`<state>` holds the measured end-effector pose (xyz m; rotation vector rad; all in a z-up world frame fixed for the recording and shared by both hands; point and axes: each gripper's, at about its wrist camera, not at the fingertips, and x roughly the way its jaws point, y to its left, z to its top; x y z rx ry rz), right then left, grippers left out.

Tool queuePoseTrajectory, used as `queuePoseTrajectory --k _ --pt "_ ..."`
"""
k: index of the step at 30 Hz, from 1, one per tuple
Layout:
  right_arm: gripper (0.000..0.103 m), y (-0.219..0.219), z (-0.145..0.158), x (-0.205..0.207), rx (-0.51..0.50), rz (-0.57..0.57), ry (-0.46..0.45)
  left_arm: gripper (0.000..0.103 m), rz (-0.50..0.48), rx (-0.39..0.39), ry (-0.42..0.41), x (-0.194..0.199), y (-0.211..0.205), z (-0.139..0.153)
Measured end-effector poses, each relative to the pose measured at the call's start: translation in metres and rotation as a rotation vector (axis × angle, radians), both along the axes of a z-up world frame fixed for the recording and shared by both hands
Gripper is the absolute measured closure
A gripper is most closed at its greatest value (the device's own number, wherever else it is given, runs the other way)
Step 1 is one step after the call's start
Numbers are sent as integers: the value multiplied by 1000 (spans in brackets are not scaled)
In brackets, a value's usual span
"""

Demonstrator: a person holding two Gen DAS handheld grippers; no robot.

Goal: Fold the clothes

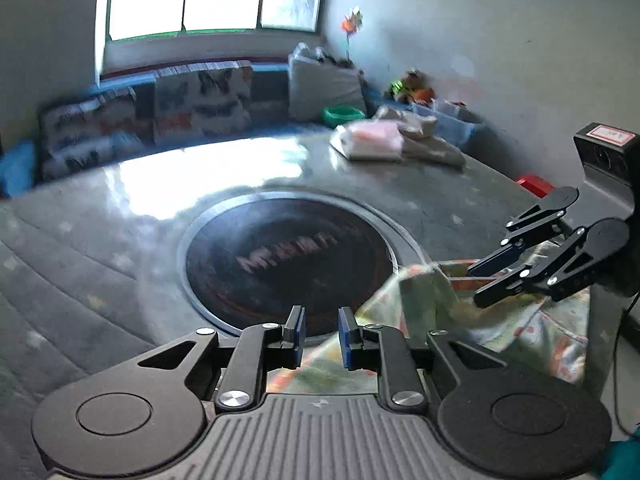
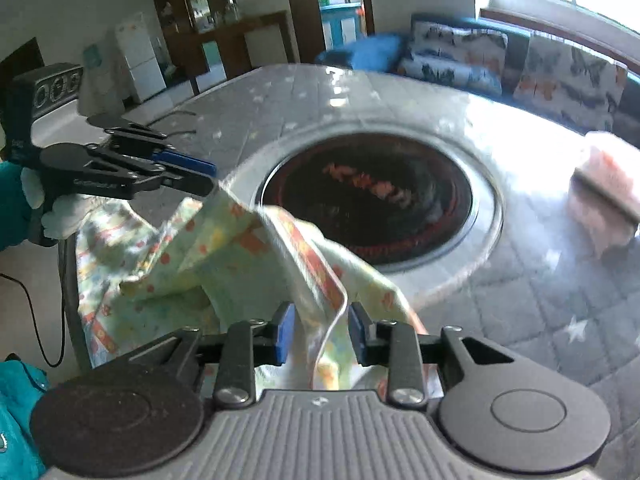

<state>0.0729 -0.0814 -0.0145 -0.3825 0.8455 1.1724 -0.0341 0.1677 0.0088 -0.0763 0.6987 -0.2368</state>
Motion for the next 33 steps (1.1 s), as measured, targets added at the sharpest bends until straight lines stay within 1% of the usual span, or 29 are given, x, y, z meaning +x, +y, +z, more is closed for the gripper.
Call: queuePoseTrajectory --k 1,2,5,8,11,13,15,16,18,20,21,22,25,28,30,31,32,33 --pt "89 0 -2 -2 -10 3 -1 83 -20 -21 15 3 -1 -3" --pt "94 -2 -3 -7 -16 7 -23 83 -43 -36 23 3 -3 -5" --pt "98 -7 3 -20 -5 24 -109 79 -127 -57 27 3 -17 -9" --pt "100 -13 12 -33 16 41 -202 79 -185 -58 33 2 -31 -14" --pt "100 -20 19 -46 21 62 -303 82 -228 -42 30 -1 -43 -19" --pt "100 -22 21 -52 15 71 -334 84 -254 -31 29 -5 -50 -20" --pt "99 -22 21 -49 17 48 -310 83 -262 -8 34 -8 -56 -22" --pt "94 -21 20 -47 21 28 -291 83 -260 3 34 -9 -58 -22" --pt "91 -20 19 -40 31 -3 -267 82 -243 12 21 -11 -57 -20" --pt "87 -18 18 -32 50 -20 -225 80 -226 11 10 -12 -55 -17" --pt "81 -17 18 -28 58 -26 -200 78 -219 14 8 -13 -54 -16" --pt "79 -14 17 -26 62 -25 -175 77 -213 16 9 -14 -52 -16" --pt "79 -6 15 -22 64 -25 -161 70 -194 17 36 -13 -49 -19" --pt "79 3 8 -16 31 -51 -119 69 -181 -14 70 -12 -45 -24" --pt "79 5 1 -11 8 -65 -87 72 -187 -26 80 -13 -45 -26" --pt "81 6 -2 -9 0 -71 -68 73 -191 -29 84 -13 -46 -27" --pt "86 6 -5 -7 -3 -74 -54 84 -196 -27 84 -14 -47 -28" --pt "97 5 -6 -7 1 -73 -45 91 -203 -17 78 -15 -49 -28"
